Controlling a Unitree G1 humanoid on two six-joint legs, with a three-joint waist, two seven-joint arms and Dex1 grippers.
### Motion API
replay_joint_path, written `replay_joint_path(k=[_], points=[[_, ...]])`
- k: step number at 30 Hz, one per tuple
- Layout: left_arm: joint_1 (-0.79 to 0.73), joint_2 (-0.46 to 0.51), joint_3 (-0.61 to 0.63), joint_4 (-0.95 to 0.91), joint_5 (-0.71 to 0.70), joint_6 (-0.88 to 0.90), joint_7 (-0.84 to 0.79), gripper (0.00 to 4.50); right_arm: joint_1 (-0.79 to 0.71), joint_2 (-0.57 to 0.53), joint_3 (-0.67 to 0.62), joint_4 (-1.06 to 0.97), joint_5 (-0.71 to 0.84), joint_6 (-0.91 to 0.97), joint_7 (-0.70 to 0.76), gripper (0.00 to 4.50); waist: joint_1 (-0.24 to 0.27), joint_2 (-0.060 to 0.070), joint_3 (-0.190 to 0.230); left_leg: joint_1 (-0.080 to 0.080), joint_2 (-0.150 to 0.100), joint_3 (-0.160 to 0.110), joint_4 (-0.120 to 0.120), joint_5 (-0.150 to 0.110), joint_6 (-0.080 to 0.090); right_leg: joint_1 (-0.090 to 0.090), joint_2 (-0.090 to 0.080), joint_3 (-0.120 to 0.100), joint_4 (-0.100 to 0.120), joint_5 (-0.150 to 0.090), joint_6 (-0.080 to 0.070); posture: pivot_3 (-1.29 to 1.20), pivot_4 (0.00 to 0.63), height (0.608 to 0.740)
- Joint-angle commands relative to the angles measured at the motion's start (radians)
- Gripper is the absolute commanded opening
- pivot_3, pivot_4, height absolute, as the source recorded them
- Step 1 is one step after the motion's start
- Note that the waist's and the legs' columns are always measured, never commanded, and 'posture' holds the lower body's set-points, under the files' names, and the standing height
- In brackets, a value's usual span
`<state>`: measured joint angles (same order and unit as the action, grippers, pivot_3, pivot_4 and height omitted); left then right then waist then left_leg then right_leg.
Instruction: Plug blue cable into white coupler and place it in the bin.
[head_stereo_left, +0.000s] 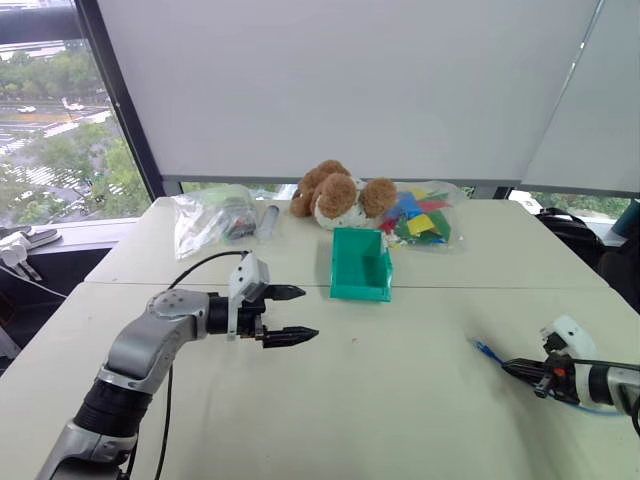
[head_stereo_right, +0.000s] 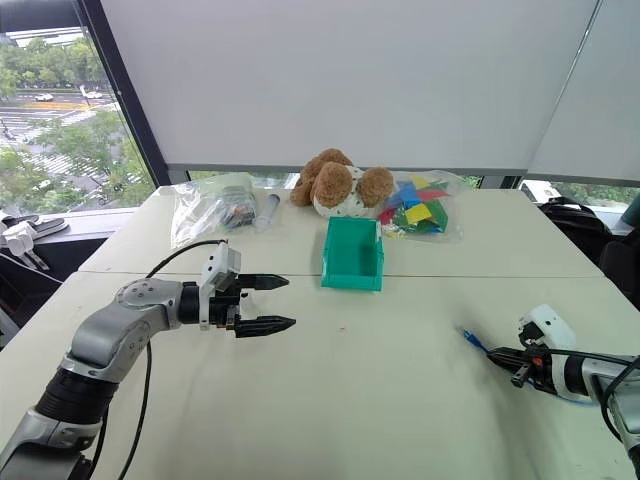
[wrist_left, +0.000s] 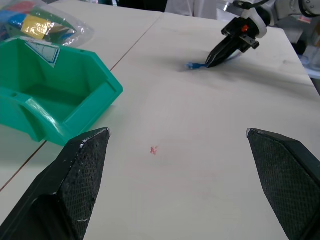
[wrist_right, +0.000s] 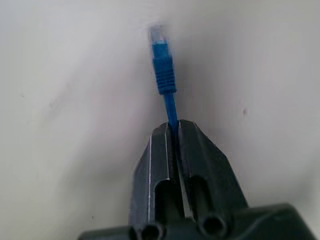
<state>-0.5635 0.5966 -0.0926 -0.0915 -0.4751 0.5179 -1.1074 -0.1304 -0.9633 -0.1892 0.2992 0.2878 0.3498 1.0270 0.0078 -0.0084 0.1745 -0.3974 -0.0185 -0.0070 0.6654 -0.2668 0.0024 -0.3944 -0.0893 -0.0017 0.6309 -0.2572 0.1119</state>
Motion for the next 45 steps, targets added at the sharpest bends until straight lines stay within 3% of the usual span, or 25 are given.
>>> replay_joint_path(k=[1, 6, 12, 20, 28, 32, 38, 45], points=[[-0.023, 0.004, 0.02, -0.016, -0.002, -0.018, 0.002, 4.5, 0.007, -0.013, 0.02, -0.119, 0.009, 0.04, 0.031, 0.05, -0.002, 0.0, 0.0, 0.0, 0.0, 0.0, 0.0, 0.0, 0.0, 0.0, 0.0, 0.0, 0.0, 0.0, 0.0, 0.0, 0.15, 0.74], [-0.034, 0.003, 0.022, 0.0, 0.003, -0.024, -0.004, 4.5, -0.072, -0.035, 0.052, -0.348, 0.053, 0.136, 0.064, 0.05, -0.006, 0.003, 0.001, -0.001, 0.0, 0.0, 0.0, 0.0, 0.0, -0.002, 0.0, 0.0, 0.001, 0.0, 0.0, 0.0, 0.15, 0.74], [-0.055, 0.0, 0.014, 0.022, 0.009, -0.034, -0.014, 4.5, -0.22, 0.037, 0.243, -0.508, 0.031, 0.203, 0.086, 0.05, -0.001, 0.002, 0.001, -0.002, 0.0, -0.001, 0.0, 0.0, 0.0, -0.003, 0.0, 0.0, 0.0, 0.0, 0.0, 0.0, 0.15, 0.74], [-0.056, 0.011, 0.017, 0.016, 0.006, -0.035, -0.021, 4.5, -0.366, 0.19, 0.511, -0.41, -0.137, 0.116, 0.077, 0.05, 0.003, 0.002, 0.001, -0.011, -0.001, 0.0, 0.001, 0.0, 0.0, -0.012, -0.001, 0.0, 0.001, 0.0, 0.0, 0.0, 0.15, 0.74], [-0.034, 0.027, 0.009, -0.007, 0.002, -0.023, -0.03, 4.5, -0.408, 0.248, 0.597, -0.327, -0.219, 0.054, 0.113, 0.05, -0.001, 0.002, 0.001, -0.011, -0.001, 0.0, 0.001, 0.0, 0.0, -0.012, 0.0, 0.0, 0.001, 0.0, 0.0, 0.0, 0.15, 0.74], [-0.035, 0.015, -0.012, 0.008, 0.009, -0.037, -0.052, 4.5, -0.421, 0.249, 0.585, -0.329, -0.227, 0.06, 0.118, 1.31, -0.003, 0.002, 0.001, -0.01, 0.0, -0.001, 0.001, 0.0, 0.0, -0.012, 0.0, 0.0, 0.002, 0.0, 0.0, 0.0, 0.15, 0.74], [-0.067, -0.023, -0.116, 0.128, 0.094, -0.174, -0.154, 4.5, -0.413, 0.191, 0.465, -0.47, -0.174, 0.143, 0.109, 4.47, 0.006, 0.002, 0.001, -0.011, -0.001, 0.0, 0.001, 0.0, 0.0, -0.012, 0.0, 0.0, 0.002, 0.0, 0.0, 0.0, 0.15, 0.74], [-0.148, -0.139, -0.217, 0.422, 0.211, -0.387, -0.259, 4.5, -0.294, 0.093, 0.249, -0.704, -0.044, 0.318, 0.067, 4.47, 0.006, 0.001, 0.001, -0.011, -0.001, -0.001, 0.001, 0.0, 0.0, -0.011, 0.0, -0.001, 0.001, 0.0, 0.0, 0.0, 0.15, 0.74]])
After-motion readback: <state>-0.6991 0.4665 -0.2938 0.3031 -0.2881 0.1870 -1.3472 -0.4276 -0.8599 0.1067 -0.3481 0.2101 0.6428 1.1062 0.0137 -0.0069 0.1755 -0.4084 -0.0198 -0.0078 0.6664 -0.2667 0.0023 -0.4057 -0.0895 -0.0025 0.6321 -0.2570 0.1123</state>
